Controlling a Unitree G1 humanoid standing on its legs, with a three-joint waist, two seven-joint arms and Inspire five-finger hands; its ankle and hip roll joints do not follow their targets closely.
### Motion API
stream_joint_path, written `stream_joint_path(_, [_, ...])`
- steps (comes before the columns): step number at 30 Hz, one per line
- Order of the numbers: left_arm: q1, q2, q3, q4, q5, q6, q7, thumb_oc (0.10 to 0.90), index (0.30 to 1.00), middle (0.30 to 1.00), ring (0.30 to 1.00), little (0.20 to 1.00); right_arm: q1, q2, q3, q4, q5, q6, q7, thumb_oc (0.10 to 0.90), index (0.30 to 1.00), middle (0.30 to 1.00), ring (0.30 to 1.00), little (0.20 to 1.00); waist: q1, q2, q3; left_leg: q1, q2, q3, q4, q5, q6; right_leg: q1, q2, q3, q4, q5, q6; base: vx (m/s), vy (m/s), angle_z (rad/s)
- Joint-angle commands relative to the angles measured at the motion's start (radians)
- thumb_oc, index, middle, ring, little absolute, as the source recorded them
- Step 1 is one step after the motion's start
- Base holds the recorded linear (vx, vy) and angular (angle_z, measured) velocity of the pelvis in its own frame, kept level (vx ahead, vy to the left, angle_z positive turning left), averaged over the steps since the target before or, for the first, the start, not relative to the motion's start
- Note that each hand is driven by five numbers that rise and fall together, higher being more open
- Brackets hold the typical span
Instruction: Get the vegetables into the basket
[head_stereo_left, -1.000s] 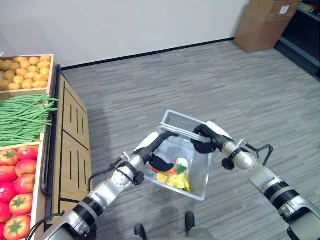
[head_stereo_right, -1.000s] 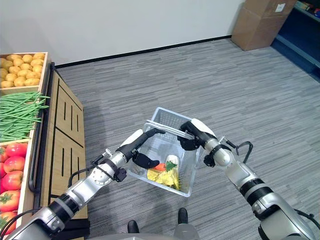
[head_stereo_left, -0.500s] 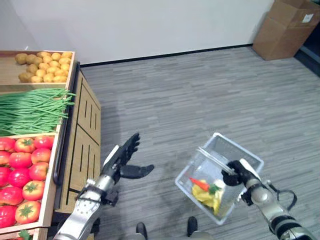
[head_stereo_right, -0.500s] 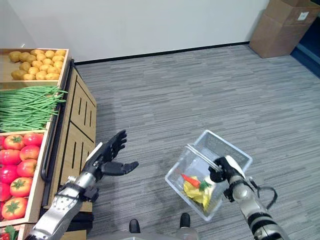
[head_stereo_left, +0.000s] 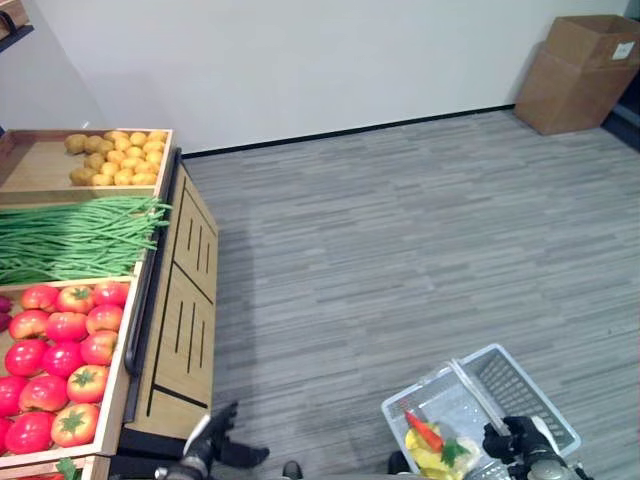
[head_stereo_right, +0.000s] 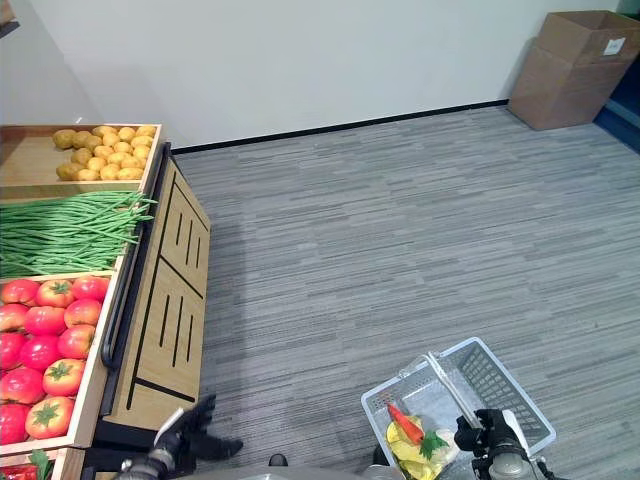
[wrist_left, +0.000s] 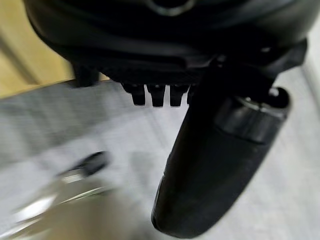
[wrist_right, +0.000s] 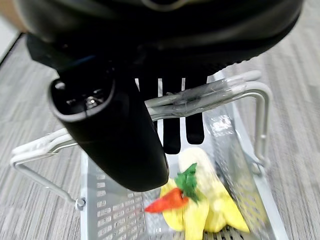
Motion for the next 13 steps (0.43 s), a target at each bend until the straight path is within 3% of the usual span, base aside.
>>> stream_joint_path(1, [-0.100, 0.021, 0.010, 0.142, 0.147, -0.020, 0.082, 0.900, 1.000, 1.000, 1.000, 1.000, -0.089, 0.032, -0.011, 0.026, 0.088, -0.077, -0.033, 0.400, 0.300, 0.300, 0.300, 0.300, -0.002, -0.060, -0.025, -0.011, 0.062, -0.035, 0.001, 0.015, -0.073, 0.020, -0.072, 0.019, 0.004, 0.014, 0.076, 0.00, 0.000, 0.00])
stream_joint_path(8, [-0.124, -0.038, 0.069, 0.338, 0.161, 0.014, 0.113, 0.900, 1.000, 1.000, 1.000, 1.000, -0.038, 0.138, 0.009, 0.152, 0.148, -0.064, 0.013, 0.400, 0.300, 0.300, 0.300, 0.300, -0.011, -0.064, -0.038, 0.002, 0.068, -0.024, 0.001, 0.011, -0.077, 0.022, -0.065, 0.029, 0.003, 0.011, 0.068, 0.00, -0.007, -0.09])
stream_joint_path(13, [-0.122, -0.057, 0.067, 0.349, 0.141, 0.012, 0.096, 0.900, 1.000, 1.000, 1.000, 1.000, -0.005, 0.174, 0.078, 0.189, 0.075, -0.043, 0.045, 0.400, 0.300, 0.300, 0.300, 0.300, -0.015, -0.064, -0.041, 0.011, 0.070, -0.017, 0.001, 0.009, -0.077, 0.026, -0.063, 0.031, 0.003, 0.009, 0.066, 0.01, -0.001, -0.03])
